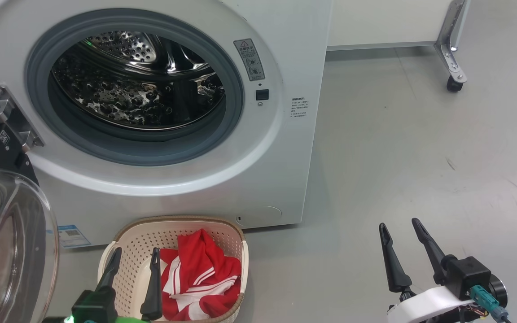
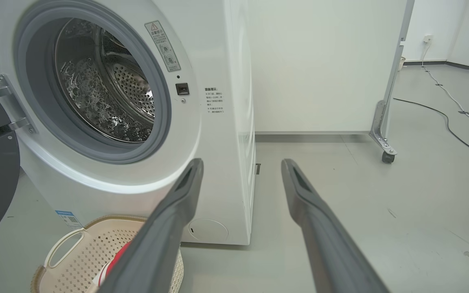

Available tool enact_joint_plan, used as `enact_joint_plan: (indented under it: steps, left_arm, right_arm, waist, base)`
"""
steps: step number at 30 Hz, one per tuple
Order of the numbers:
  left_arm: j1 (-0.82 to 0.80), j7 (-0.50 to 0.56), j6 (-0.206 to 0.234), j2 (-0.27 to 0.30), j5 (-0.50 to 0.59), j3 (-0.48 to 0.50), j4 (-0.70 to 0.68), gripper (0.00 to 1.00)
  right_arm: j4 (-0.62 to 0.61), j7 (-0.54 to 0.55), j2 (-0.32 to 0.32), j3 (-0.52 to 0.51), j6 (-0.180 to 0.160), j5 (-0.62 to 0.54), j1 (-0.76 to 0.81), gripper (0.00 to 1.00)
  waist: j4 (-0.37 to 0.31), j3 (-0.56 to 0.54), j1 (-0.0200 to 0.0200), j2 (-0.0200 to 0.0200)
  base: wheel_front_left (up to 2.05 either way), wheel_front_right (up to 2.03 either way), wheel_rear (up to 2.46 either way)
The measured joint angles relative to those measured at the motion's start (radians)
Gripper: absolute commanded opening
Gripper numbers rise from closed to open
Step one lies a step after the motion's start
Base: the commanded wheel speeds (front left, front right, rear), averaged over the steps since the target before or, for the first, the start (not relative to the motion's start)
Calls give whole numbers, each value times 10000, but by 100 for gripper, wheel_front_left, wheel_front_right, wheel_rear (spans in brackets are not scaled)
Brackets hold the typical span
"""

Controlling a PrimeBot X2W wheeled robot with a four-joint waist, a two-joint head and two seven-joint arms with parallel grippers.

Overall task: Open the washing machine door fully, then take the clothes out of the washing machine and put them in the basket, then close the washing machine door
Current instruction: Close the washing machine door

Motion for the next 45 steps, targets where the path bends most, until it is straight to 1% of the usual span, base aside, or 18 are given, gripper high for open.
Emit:
enact_joint_plan:
  steps: [16,36,45]
  left_arm:
    - [222,263,48,6,138,-6,-493,100]
    - [366,453,77,19,297,-96,-874,100]
    - [367,453,79,36,299,-73,-1020,100]
  right_arm:
    - [-115,36,-6,19,-12,0,145,100]
    - [-247,44,-21,35,-15,0,148,100]
    - [-276,44,-50,33,-23,0,148,100]
  waist:
    - [8,-83,0,0]
    - [-42,-31,0,0]
    - [-61,-12,0,0]
  base:
    - [-35,35,0]
    - [-95,95,0]
    - [-65,65,0]
